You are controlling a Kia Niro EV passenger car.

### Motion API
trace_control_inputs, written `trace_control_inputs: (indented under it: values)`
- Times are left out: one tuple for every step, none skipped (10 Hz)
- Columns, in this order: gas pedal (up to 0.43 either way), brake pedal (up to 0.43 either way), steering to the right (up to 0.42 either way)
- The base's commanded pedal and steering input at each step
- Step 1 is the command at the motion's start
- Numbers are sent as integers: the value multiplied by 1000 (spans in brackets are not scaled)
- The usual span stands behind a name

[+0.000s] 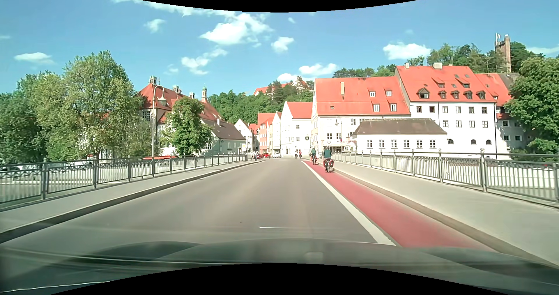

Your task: Follow the waypoints while adhering to traffic rules and regulations

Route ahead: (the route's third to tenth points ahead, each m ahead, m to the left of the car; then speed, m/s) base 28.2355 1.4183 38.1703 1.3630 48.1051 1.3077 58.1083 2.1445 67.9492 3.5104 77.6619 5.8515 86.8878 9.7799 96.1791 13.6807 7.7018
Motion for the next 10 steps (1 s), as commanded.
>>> trace_control_inputs:
  values:
    - [0, 43, -2]
    - [0, 61, -1]
    - [0, 79, -1]
    - [0, 110, -1]
    - [0, 146, -1]
    - [0, 146, -1]
    - [0, 140, -1]
    - [0, 140, -2]
    - [0, 134, -3]
    - [0, 140, -3]
